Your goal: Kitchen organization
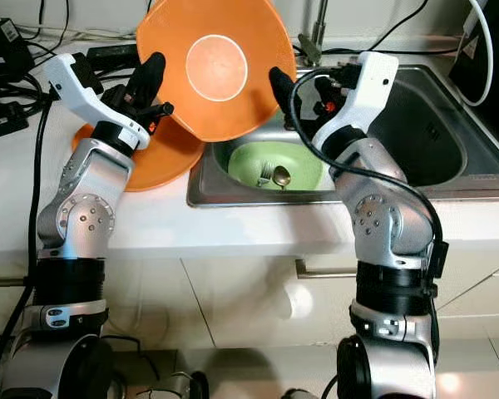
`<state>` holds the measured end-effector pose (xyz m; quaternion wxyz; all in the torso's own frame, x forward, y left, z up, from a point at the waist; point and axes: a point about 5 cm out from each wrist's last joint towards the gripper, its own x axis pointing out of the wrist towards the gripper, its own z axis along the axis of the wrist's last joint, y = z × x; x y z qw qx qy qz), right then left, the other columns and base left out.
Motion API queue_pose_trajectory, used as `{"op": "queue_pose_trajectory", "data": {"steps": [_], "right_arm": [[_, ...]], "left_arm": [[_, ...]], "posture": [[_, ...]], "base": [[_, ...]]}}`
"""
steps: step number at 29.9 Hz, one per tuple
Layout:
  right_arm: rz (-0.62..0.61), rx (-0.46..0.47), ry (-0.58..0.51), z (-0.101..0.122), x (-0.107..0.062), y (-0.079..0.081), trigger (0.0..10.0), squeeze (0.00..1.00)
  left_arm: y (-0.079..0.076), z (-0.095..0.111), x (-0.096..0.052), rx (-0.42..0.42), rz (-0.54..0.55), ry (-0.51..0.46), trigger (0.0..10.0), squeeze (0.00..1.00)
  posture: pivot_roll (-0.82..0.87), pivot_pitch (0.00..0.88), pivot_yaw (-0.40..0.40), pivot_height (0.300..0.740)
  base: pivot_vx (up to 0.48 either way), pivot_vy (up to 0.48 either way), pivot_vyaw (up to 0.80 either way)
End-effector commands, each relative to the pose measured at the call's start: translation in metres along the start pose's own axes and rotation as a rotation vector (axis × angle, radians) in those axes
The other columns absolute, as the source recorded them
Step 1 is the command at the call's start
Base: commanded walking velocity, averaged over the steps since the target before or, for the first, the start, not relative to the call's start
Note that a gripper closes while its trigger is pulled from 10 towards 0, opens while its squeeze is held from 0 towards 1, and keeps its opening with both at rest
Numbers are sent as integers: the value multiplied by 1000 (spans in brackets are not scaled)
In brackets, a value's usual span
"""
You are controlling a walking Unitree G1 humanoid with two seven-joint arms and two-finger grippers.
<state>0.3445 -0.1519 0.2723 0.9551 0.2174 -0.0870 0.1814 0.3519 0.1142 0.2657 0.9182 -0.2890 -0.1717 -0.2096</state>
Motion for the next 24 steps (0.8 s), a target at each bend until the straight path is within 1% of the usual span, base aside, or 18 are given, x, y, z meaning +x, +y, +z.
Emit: {"op": "queue_pose_trajectory", "data": {"steps": [1,5,6,9,16,18,24], "right_arm": [[-5,54,4,1,2,0,10000,0],[-12,164,8,1,7,-1,10000,0],[-12,164,8,1,7,-1,10000,0],[8,230,35,1,11,0,10000,0],[16,246,53,2,11,-1,10000,0],[29,270,69,4,11,-1,10000,0],[42,296,99,4,11,1,10000,0]], "left_arm": [[-12,13,6,-7,-61,-56,0,0],[-17,16,13,-31,-76,-78,0,0],[-17,16,13,-31,-76,-78,0,0],[-20,17,19,-47,-87,-88,0,0],[-23,15,23,-65,-94,-91,0,0],[-23,8,23,-87,-92,-76,0,0],[-25,-1,19,-102,-91,-64,0,0]], "posture": [[40,136,48,740],[40,140,37,740],[40,140,37,740],[30,142,32,740],[17,138,24,740],[11,142,18,740],[0,144,6,740]], "base": [[0,0,0],[0,0,0],[0,0,0],[0,0,0],[0,0,0],[0,0,0],[0,0,0]]}}
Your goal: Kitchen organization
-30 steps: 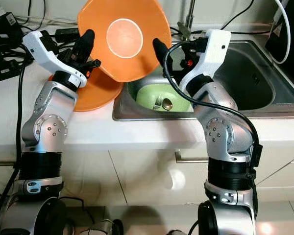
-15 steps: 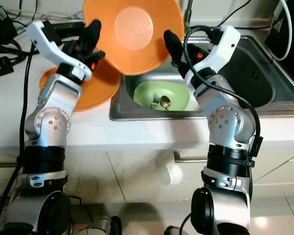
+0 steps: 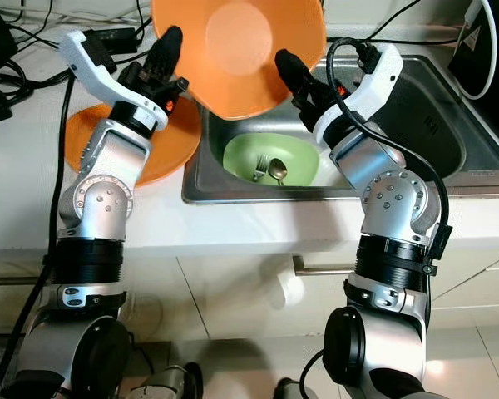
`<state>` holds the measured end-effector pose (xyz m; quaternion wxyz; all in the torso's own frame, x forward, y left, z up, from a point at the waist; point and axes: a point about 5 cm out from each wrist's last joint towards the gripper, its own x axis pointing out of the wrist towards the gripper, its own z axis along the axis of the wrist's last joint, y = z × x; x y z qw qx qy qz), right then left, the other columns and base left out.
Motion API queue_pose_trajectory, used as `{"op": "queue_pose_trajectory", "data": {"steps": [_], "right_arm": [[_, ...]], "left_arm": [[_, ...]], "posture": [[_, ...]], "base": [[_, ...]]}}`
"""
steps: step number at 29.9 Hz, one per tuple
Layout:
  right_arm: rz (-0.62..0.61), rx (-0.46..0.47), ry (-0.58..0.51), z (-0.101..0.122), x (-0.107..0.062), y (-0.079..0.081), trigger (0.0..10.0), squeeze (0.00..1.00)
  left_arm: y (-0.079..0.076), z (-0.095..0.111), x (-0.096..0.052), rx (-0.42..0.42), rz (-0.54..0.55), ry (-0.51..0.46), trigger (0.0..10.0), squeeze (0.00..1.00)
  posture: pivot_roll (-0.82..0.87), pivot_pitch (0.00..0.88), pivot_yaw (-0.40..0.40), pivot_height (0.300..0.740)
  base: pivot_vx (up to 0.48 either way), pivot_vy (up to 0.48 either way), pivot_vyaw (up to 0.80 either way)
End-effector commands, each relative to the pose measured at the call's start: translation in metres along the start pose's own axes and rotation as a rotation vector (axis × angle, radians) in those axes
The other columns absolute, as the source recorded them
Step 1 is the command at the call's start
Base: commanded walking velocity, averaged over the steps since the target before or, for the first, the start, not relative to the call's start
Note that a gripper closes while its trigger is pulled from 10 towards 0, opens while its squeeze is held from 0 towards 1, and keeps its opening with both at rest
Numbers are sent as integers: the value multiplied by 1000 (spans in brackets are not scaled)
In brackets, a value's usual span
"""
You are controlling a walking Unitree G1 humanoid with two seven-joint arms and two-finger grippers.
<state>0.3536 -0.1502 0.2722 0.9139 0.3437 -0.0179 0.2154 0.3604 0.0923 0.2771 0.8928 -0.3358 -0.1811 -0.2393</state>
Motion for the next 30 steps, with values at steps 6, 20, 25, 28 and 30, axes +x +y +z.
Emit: {"op": "queue_pose_trajectory", "data": {"steps": [6,20,25,28,30], "right_arm": [[-4,37,41,1,0,2,10000,0],[-44,177,0,6,1,-5,0,0],[-68,234,-18,8,2,-9,0,0],[-76,247,-17,8,2,-10,0,0],[-71,254,-7,6,3,-8,941,0]], "left_arm": [[-10,2,1,-19,-34,-45,0,0],[-19,3,2,-36,-56,-63,0,0],[-19,1,0,-47,-53,-62,0,0],[-19,-1,0,-58,-51,-59,0,0],[-20,-2,0,-65,-52,-57,0,0]], "posture": [[-15,144,-7,740],[-23,147,-13,740],[-28,147,-19,740],[-33,147,-23,740],[-35,148,-25,740]], "base": [[0,0,0],[0,0,0],[0,0,0],[0,0,0],[0,0,0]]}}
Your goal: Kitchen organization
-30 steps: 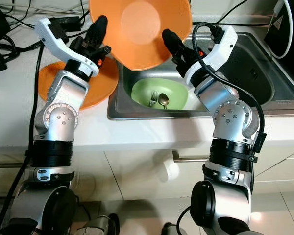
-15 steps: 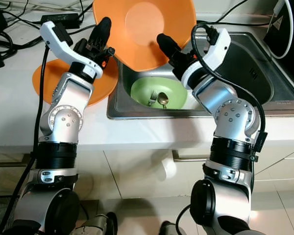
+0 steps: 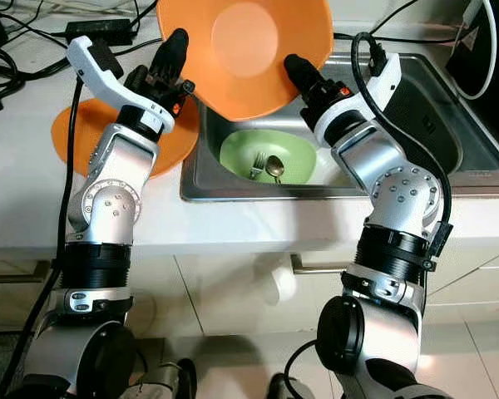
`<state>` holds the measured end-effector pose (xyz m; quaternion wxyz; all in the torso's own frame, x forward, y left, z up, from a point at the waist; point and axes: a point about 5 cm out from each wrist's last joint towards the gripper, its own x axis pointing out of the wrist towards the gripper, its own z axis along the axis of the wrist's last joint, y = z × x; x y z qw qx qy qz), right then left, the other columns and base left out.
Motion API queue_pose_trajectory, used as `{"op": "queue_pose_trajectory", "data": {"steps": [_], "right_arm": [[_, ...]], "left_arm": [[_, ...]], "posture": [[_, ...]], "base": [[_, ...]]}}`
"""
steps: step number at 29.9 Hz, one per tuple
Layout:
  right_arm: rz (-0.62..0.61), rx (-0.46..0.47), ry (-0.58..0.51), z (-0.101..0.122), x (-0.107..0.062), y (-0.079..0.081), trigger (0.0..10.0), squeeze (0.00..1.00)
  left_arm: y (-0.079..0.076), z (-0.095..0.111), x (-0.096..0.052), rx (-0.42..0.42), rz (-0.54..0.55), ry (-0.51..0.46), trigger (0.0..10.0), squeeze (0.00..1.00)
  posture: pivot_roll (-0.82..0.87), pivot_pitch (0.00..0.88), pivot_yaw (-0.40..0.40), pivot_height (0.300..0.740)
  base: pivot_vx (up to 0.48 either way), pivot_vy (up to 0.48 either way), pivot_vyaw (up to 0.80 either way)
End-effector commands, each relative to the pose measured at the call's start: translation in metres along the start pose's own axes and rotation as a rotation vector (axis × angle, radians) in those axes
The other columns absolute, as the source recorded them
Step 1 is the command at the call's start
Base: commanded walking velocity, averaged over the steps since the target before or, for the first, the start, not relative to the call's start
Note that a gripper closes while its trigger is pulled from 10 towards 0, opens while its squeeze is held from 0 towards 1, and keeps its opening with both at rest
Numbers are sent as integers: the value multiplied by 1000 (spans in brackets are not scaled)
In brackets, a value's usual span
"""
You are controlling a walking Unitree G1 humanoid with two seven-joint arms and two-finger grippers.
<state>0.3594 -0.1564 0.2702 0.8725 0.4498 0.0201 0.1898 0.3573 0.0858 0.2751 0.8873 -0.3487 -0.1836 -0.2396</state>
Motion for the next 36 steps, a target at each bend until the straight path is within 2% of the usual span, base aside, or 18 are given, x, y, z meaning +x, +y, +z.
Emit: {"op": "queue_pose_trajectory", "data": {"steps": [1,2,3,9,16,17,18,19,34,36], "right_arm": [[-7,18,-5,2,1,1,3020,0],[-7,18,-5,2,1,1,3020,0],[2,24,10,-1,2,3,10000,0],[24,31,62,-13,4,8,10000,0],[37,31,71,-13,5,10,10000,0],[32,29,64,-12,5,10,2784,0],[29,30,60,-11,5,9,2784,0],[27,31,57,-10,5,9,0,0],[-41,37,8,-3,1,-2,0,0],[-63,29,-4,-1,1,-4,0,0]], "left_arm": [[-15,2,2,-43,-53,-42,0,0],[-15,2,2,-43,-53,-42,0,0],[-16,1,2,-47,-55,-39,0,0],[-18,-4,2,-71,-61,-21,0,0],[-19,-7,2,-85,-73,0,0,0],[-19,-7,2,-87,-73,0,0,0],[-19,-7,2,-88,-73,0,0,0],[-19,-7,3,-90,-73,0,0,0],[-18,-9,2,-94,-80,25,0,0],[-17,-14,1,-65,-71,54,0,0]], "posture": [[-36,147,-26,740],[-36,147,-26,740],[-38,147,-29,740],[-39,150,-33,740],[-44,153,-36,740],[-45,152,-35,740],[-45,153,-36,740],[-46,157,-34,740],[-44,154,-28,740],[-46,157,-28,740]], "base": [[0,0,0],[0,0,0],[0,0,0],[0,0,0],[0,0,0],[0,0,0],[0,0,0],[0,0,0],[0,0,0],[0,0,0]]}}
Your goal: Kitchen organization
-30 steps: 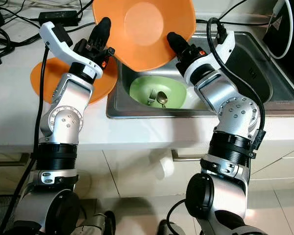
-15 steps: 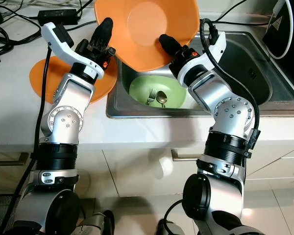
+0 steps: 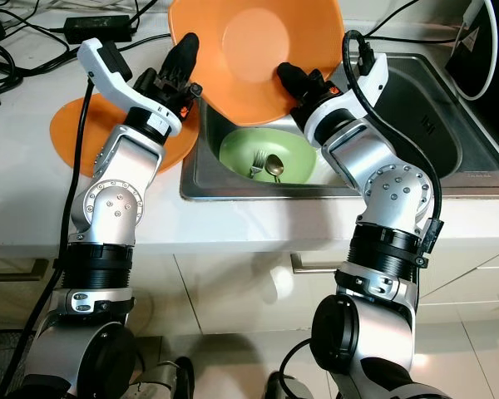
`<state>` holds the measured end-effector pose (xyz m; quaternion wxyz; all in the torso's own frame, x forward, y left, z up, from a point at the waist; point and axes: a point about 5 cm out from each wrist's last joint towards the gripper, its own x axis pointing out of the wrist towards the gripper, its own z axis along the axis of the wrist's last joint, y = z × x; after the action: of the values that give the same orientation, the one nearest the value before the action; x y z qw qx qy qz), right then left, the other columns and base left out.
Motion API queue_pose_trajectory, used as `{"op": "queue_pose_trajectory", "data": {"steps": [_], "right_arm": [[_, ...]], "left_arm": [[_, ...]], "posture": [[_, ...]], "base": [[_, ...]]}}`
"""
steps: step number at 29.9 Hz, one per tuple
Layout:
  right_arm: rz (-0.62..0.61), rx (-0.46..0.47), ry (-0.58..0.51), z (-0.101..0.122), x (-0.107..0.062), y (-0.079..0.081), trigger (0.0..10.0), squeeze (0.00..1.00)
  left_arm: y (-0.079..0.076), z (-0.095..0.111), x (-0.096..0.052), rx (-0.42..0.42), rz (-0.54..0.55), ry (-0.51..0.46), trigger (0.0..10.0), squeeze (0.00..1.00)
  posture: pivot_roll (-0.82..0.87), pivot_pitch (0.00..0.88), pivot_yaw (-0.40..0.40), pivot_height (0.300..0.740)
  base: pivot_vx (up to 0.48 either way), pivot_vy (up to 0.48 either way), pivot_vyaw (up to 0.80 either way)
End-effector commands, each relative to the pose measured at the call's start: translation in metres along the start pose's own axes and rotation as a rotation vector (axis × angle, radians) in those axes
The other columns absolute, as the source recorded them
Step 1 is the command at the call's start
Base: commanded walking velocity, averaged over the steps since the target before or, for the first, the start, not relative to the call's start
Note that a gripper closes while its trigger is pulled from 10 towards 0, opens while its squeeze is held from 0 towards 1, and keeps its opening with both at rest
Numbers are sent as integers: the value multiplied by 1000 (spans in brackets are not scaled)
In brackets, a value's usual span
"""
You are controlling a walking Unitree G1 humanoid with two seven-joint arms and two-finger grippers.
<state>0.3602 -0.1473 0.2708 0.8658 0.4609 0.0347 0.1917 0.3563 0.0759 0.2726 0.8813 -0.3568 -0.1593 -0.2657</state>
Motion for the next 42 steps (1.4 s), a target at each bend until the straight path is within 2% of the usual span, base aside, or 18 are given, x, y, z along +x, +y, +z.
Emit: {"op": "queue_pose_trajectory", "data": {"steps": [1,2,3,4,6,7,16,24,27,29,30,32,37,38,40,42], "right_arm": [[-64,-5,-35,8,-4,-10,0,0],[-73,-10,-43,9,-4,-11,0,0],[-81,-12,-50,10,-4,-12,0,0],[-95,-21,-60,12,-4,-12,0,0],[-103,-26,-66,13,-4,-13,0,0],[-117,-35,-76,15,-4,-14,0,0],[-191,-68,-156,33,-7,-20,0,0],[-213,-88,-172,35,-7,-22,0,0],[-260,-175,-165,38,-8,-30,0,0],[-280,-260,-144,41,-6,-34,0,0],[-293,-317,-112,44,-4,-41,0,0],[-299,-335,-101,44,-3,-43,0,0],[-310,-491,15,43,1,-63,0,0],[-314,-547,49,42,3,-70,0,0],[-322,-564,57,42,3,-72,0,0],[-315,-623,81,41,6,-77,0,0]], "left_arm": [[-11,-7,1,-13,-39,10,5686,0],[-11,-9,0,-11,-40,21,10000,0],[-11,-10,0,-11,-40,25,10000,0],[-11,-11,0,-12,-40,28,10000,275],[-10,-11,0,-13,-40,29,10000,275],[-10,-11,0,-11,-38,31,10000,1000],[-6,-8,-1,8,-32,36,10000,1000],[-7,-9,-2,26,-37,39,10000,1000],[-10,-17,-7,67,-56,105,10000,1000],[-10,-21,-11,86,-63,145,10000,1000],[-7,-24,-19,113,-70,191,10000,1000],[-5,-26,-21,121,-70,210,10000,1000],[0,-32,-42,166,-77,294,10000,1000],[1,-34,-48,181,-76,315,10000,1000],[1,-34,-50,184,-77,319,10000,1000],[-2,-35,-54,192,-84,331,10000,1000]], "posture": [[-45,157,-28,740],[-44,156,-27,740],[-44,156,-26,740],[-44,155,-25,740],[-43,156,-25,740],[-42,155,-24,740],[-38,149,-20,740],[-38,140,-20,740],[-25,139,-28,740],[-18,146,-29,740],[-9,149,-34,740],[-9,149,-34,740],[22,150,-40,740],[31,144,-43,740],[35,143,-44,740],[41,142,-45,740]], "base": [[0,0,0],[0,0,0],[0,0,0],[0,0,0],[0,0,0],[0,0,0],[0,0,0],[0,0,0],[0,0,0],[0,0,0],[0,0,0],[0,0,0],[0,0,0],[0,0,0],[0,0,0],[0,0,0]]}}
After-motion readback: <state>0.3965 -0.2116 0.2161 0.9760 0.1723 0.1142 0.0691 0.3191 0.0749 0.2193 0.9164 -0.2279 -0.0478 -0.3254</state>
